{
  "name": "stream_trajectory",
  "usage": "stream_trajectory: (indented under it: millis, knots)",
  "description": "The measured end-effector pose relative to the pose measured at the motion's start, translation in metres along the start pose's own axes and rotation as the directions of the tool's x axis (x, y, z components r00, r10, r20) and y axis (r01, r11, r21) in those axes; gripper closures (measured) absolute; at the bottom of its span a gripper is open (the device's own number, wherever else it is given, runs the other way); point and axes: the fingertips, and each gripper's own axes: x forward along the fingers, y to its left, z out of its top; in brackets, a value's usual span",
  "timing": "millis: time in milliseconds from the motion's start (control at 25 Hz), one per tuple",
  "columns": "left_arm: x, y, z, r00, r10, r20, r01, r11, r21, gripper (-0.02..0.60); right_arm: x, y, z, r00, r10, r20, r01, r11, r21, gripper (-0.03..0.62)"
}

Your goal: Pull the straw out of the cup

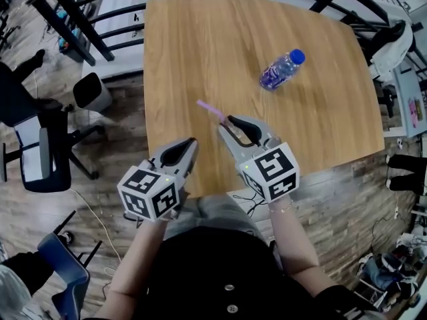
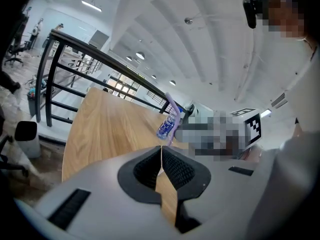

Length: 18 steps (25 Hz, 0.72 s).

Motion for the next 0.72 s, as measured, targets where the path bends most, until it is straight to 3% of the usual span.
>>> stream_trajectory:
  millis: [320, 480, 720]
  knots:
    - [0.000, 0.004, -0.006, 1.000, 0.002, 0.000, -0.002, 1.000, -0.020, 0.560, 0.009, 0.005, -0.008, 0.998, 0.001, -0.063, -0.006, 0.997, -0.074, 0.505]
    - [0.000, 0.001, -0.012, 1.000, 0.002, -0.002, -0.002, 1.000, -0.022, 0.560, 0.008, 0.004, -0.012, 0.998, -0.006, -0.066, 0.001, 0.997, -0.082, 0.549]
    - [-0.003, 0.001, -0.015, 1.000, -0.006, -0.006, 0.006, 1.000, -0.025, 0.560, 0.009, 0.006, -0.011, 0.998, -0.008, -0.060, 0.003, 0.996, -0.095, 0.560]
